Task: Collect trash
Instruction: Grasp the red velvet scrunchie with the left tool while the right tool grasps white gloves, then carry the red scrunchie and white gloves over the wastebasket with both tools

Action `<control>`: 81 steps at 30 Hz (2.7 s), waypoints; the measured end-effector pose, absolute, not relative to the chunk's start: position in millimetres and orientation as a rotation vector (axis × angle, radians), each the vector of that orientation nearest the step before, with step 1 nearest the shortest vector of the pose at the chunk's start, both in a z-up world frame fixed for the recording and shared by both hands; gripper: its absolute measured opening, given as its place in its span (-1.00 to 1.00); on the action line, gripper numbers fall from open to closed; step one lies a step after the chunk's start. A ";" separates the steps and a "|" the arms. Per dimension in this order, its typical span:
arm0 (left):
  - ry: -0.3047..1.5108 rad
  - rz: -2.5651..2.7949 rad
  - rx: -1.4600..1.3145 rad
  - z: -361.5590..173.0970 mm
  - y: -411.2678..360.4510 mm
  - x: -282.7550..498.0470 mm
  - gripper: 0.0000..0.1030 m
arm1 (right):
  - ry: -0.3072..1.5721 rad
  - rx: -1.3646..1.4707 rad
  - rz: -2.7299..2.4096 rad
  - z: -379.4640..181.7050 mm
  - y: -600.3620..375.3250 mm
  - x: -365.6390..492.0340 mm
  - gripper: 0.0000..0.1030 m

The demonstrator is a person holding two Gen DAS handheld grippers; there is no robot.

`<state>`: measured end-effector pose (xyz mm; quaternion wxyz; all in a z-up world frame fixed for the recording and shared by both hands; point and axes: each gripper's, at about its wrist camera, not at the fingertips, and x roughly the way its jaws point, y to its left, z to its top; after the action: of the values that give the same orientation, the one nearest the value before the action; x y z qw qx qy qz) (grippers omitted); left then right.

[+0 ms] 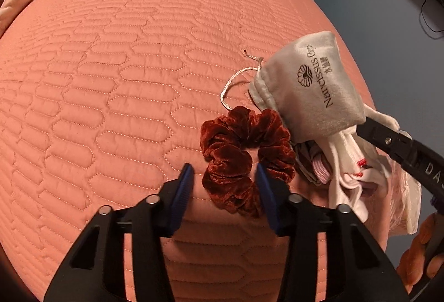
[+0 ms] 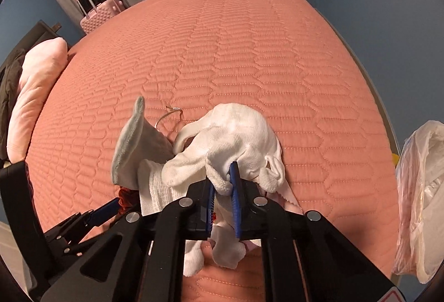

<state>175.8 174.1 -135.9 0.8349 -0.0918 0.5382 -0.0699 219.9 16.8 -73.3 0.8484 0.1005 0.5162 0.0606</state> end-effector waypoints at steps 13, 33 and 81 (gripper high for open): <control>1.018 -0.226 -0.206 -73.0 174.8 136.3 -0.72 | 0.893 0.199 0.172 27.6 -0.5 172.7 -0.86; 0.795 -0.378 -0.151 32.0 124.7 91.9 -0.72 | 0.775 0.214 0.148 111.3 -68.3 83.2 -0.86; 0.883 -0.449 -0.063 9.9 68.0 63.5 -0.71 | 0.814 0.317 0.070 66.8 -125.3 64.9 -0.96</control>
<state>63.5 68.0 9.9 0.8793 -0.0304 0.4237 -0.2152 64.9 -125.3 66.8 0.9056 0.1534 0.3939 0.0341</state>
